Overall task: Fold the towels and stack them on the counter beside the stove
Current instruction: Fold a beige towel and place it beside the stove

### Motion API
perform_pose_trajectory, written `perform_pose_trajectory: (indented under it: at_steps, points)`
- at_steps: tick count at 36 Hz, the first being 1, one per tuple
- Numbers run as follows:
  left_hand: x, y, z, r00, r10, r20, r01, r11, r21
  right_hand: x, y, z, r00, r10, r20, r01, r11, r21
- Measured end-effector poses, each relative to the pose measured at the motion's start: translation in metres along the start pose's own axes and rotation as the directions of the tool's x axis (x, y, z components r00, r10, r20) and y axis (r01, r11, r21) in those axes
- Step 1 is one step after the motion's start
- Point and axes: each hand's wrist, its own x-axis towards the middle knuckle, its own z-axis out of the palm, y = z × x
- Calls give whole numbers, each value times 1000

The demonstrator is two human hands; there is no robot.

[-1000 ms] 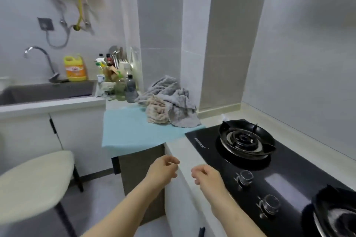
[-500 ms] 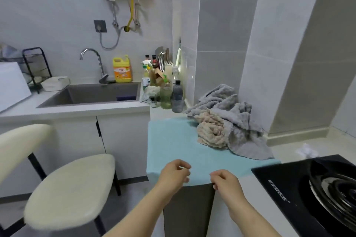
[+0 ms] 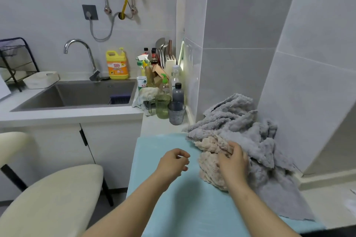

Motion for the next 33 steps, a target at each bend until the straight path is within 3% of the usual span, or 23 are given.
perform_pose_trajectory:
  at_steps: [7,14,22,28,33]
  points:
    - [37,5,13,1000,-21,15,21,1000,0,39,7,4,995,-95,28,99,973,-207]
    - [52,6,16,999,-29,34,30,1000,-4,55,4,4,988,-143,-51,128,966,-227]
    - [59,29,7,997,69,22,-67,994,-89,74,-27,-13,929,-331,-168,271,914,-302]
    - [59,53,7,990,144,12,-140,979,-150,95,-60,-34,885,-395,-246,349,913,-210]
    - [63,70,10,981,195,-8,-194,968,-157,96,-106,-54,786,-512,-347,516,852,-88]
